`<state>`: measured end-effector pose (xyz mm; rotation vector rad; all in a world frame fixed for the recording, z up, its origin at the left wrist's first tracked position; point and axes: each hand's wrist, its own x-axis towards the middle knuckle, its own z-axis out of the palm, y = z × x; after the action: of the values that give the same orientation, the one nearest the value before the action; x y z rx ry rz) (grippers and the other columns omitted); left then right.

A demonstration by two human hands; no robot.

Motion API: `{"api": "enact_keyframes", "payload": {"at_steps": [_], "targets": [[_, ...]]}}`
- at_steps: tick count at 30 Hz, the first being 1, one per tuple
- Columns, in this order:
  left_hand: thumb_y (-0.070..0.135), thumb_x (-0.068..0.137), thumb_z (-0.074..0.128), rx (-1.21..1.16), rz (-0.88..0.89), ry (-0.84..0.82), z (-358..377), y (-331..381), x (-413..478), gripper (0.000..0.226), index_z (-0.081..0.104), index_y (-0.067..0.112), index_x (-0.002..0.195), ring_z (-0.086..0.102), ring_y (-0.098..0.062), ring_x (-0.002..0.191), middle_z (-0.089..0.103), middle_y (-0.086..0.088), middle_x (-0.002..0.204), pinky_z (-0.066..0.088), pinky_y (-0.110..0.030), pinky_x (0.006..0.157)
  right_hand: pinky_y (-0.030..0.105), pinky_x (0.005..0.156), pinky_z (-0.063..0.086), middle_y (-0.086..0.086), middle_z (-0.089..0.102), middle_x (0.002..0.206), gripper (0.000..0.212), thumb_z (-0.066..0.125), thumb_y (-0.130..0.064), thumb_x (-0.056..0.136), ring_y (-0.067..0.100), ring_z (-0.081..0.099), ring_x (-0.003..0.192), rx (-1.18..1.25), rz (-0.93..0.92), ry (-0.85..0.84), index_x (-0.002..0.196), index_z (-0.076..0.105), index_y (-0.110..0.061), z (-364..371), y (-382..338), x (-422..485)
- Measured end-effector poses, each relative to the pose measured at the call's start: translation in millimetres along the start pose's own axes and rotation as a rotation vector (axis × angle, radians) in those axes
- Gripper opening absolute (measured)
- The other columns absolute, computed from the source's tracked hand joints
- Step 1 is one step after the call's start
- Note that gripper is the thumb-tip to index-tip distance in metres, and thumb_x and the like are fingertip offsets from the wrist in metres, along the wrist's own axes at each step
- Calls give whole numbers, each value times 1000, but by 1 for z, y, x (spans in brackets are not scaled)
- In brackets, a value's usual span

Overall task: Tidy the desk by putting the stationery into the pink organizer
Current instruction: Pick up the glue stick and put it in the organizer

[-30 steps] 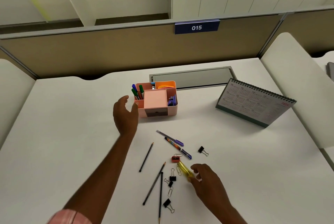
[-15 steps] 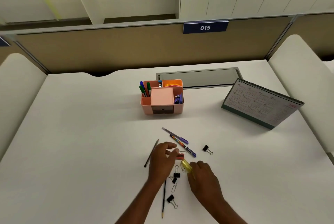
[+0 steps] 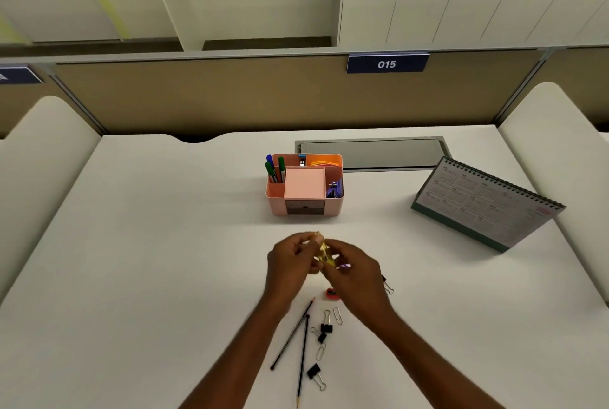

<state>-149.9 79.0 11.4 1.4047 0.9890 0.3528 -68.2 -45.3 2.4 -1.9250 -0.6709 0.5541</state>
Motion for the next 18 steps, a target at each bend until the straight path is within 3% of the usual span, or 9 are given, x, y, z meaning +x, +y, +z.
{"api": "enact_keyframes", "payload": {"at_steps": [4, 7, 11, 14, 18], "targets": [[45, 99, 63, 43, 81, 59, -7, 27, 27, 27, 75, 25, 113, 76, -12, 80, 78, 6, 95, 63, -26, 68, 17, 74, 58, -11, 73, 105, 29, 74, -25, 92, 3, 68, 87, 7, -82, 37, 121, 72, -24, 6, -31, 40], [51, 102, 54, 50, 80, 126, -15, 47, 44, 31, 71, 27, 110, 76, -11, 75, 78, 7, 96, 61, -24, 63, 10, 74, 52, -12, 72, 101, 25, 71, -26, 95, 0, 66, 85, -32, -98, 63, 119, 71, -20, 16, -46, 75], [62, 103, 40, 74, -40, 170, -25, 61, 65, 49, 63, 28, 129, 73, -14, 73, 69, 6, 103, 55, -22, 58, 27, 83, 58, 4, 73, 116, 37, 71, -28, 95, 17, 69, 98, -185, -64, 86, 129, 67, -12, 38, -51, 129], [66, 103, 32, 96, -115, 151, -31, 66, 75, 58, 62, 25, 131, 71, -15, 69, 65, 4, 99, 55, -23, 59, 39, 96, 57, 7, 72, 123, 42, 72, -30, 94, 24, 69, 106, -290, -26, 79, 131, 65, -12, 55, -55, 157], [70, 101, 25, 55, -171, 84, -35, 66, 86, 69, 59, 24, 140, 77, -24, 79, 69, -5, 120, 59, -27, 64, 36, 96, 53, 9, 72, 122, 37, 70, -25, 96, 26, 69, 107, -384, -35, 85, 129, 65, -10, 71, -57, 179]]}}
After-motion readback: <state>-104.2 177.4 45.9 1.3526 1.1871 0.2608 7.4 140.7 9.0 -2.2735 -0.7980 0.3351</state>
